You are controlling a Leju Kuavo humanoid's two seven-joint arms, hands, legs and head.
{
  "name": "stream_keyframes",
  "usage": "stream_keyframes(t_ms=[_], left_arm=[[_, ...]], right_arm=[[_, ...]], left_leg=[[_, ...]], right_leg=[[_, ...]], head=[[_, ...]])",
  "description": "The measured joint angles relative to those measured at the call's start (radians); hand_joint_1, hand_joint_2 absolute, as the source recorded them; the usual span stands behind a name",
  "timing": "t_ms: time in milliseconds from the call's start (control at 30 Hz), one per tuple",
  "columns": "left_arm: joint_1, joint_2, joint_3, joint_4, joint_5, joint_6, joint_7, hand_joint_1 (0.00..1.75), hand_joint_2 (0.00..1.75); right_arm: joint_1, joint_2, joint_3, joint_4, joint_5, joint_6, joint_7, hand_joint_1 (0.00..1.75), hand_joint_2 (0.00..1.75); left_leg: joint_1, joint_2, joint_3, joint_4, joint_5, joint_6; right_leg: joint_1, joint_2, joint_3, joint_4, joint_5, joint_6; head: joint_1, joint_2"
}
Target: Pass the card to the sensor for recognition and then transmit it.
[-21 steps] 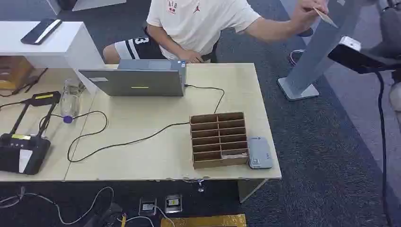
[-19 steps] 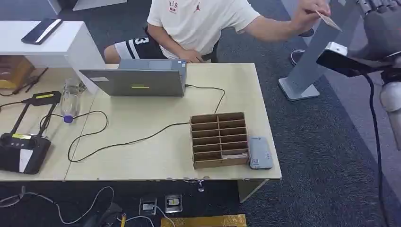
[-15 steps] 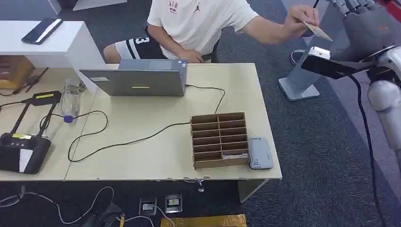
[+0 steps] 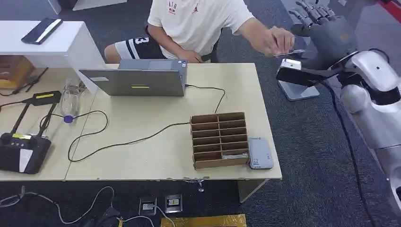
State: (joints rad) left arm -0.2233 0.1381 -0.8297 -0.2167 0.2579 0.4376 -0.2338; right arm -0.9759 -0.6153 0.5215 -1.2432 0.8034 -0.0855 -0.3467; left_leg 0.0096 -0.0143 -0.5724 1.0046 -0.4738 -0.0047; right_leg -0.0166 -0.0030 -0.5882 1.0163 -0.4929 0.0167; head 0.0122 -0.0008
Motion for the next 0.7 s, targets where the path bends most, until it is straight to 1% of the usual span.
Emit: stream_keyframes(t_ms=[367,700], left_arm=[[0.002,0.000,0.000,0.000,0.003,-0.003,0.000,0.00,0.00],[0.000,0.001,0.000,0.000,-0.010,-0.004,0.000,0.00,0.00]], right_arm=[[-0.007,0.014,0.017,0.022,-0.029,0.005,0.011,1.75,1.75],[-0.003,0.014,0.018,0.032,-0.050,0.003,0.018,1.75,1.75]], left_leg=[[0.000,0.000,0.000,0.000,0.000,0.000],[0.000,0.000,0.000,0.000,0.000,0.000]], right_leg=[[0.000,0.000,0.000,0.000,0.000,0.000],[0.000,0.001,0.000,0.000,0.000,0.000]], head=[[0.000,0.000],[0.000,0.000]])
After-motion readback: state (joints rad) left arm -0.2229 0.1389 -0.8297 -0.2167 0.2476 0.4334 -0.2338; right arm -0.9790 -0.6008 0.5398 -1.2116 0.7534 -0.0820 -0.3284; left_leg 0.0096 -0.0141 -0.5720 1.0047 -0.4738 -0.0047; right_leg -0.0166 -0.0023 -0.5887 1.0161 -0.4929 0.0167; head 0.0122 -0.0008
